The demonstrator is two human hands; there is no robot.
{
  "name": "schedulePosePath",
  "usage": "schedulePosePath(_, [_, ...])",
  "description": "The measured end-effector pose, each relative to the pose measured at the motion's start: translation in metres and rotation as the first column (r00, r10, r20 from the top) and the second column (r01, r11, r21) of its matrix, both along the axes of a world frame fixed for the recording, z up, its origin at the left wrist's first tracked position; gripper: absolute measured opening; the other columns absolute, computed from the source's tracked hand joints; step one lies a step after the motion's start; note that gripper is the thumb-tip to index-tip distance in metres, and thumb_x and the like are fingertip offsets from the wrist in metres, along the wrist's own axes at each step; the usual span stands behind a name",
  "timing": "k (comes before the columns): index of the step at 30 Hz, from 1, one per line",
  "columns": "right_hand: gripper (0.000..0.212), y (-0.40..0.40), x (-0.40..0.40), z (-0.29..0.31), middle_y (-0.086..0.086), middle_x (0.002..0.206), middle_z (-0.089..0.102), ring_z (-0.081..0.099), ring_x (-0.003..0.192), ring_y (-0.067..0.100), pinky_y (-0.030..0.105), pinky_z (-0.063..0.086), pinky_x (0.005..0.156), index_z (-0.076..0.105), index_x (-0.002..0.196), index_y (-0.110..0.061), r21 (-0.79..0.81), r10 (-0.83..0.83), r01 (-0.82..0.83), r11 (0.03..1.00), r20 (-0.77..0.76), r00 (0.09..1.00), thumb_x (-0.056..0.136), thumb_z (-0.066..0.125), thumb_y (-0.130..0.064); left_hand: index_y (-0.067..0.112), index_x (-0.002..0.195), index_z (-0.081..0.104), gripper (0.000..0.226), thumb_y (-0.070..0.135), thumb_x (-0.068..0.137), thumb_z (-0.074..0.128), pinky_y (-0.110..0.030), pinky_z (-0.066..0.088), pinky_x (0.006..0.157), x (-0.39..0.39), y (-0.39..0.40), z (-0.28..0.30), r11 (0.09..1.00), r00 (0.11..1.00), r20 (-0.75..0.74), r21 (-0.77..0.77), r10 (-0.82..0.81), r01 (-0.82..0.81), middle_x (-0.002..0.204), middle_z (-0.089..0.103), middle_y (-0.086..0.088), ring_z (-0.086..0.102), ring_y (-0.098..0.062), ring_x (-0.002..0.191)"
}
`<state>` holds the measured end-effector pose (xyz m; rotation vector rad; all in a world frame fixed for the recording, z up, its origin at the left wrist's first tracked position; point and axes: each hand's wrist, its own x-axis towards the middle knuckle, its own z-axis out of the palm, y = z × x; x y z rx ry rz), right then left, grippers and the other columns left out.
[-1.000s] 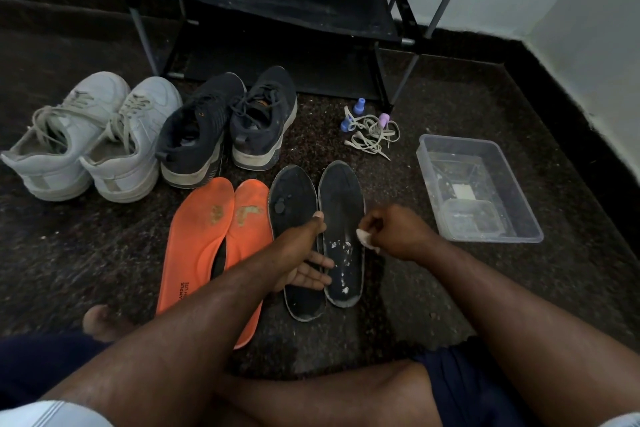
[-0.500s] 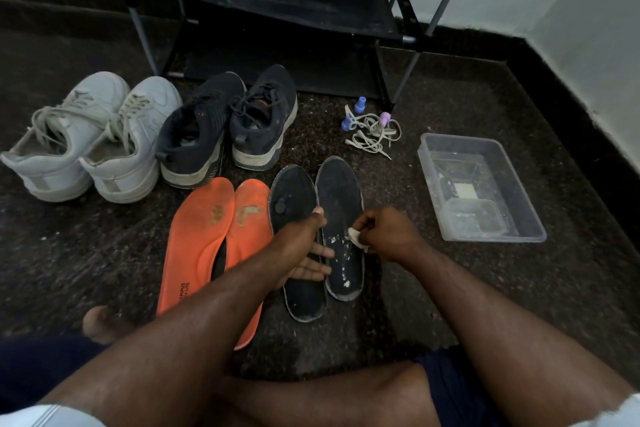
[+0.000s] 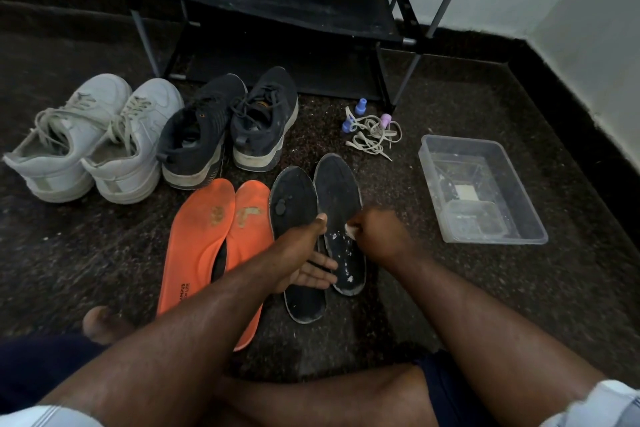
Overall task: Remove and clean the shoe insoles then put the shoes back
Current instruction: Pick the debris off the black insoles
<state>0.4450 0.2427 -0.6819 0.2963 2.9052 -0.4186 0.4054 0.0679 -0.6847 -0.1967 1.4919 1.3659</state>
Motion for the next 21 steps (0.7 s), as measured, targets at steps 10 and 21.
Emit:
schedulePosePath(10, [0.020, -0.010, -0.002, -0.003, 0.009, 0.103, 0.066, 0.064, 0.089, 0.022, 0.030, 0.050, 0.080, 0.071, 0.101, -0.013, 0.073, 0.101, -0.100, 0.992, -0.008, 0.995, 0.094, 0.054, -0.018, 0.027, 0.153, 0.029, 0.067, 0.065, 0.098, 0.038, -0.047, 0.059, 0.086, 0.004, 0.004, -0.002, 1.000, 1.000, 0.012, -0.011, 0.013, -0.013, 0.109, 0.067, -0.027, 0.070, -0.044, 0.097])
schedulePosePath(21, [0.018, -0.016, -0.003, -0.004, 0.008, 0.101, 0.063, 0.064, 0.087, 0.024, 0.031, 0.050, 0.074, 0.068, 0.104, -0.015, 0.109, 0.131, -0.131, 0.985, 0.001, 0.991, 0.091, 0.055, -0.016, 0.029, 0.148, 0.034, 0.066, 0.068, 0.095, 0.042, -0.046, 0.060, 0.084, 0.004, 0.005, -0.008, 1.000, 1.000, -0.015, -0.009, -0.001, 0.001, 0.109, 0.068, -0.026, 0.072, -0.041, 0.094])
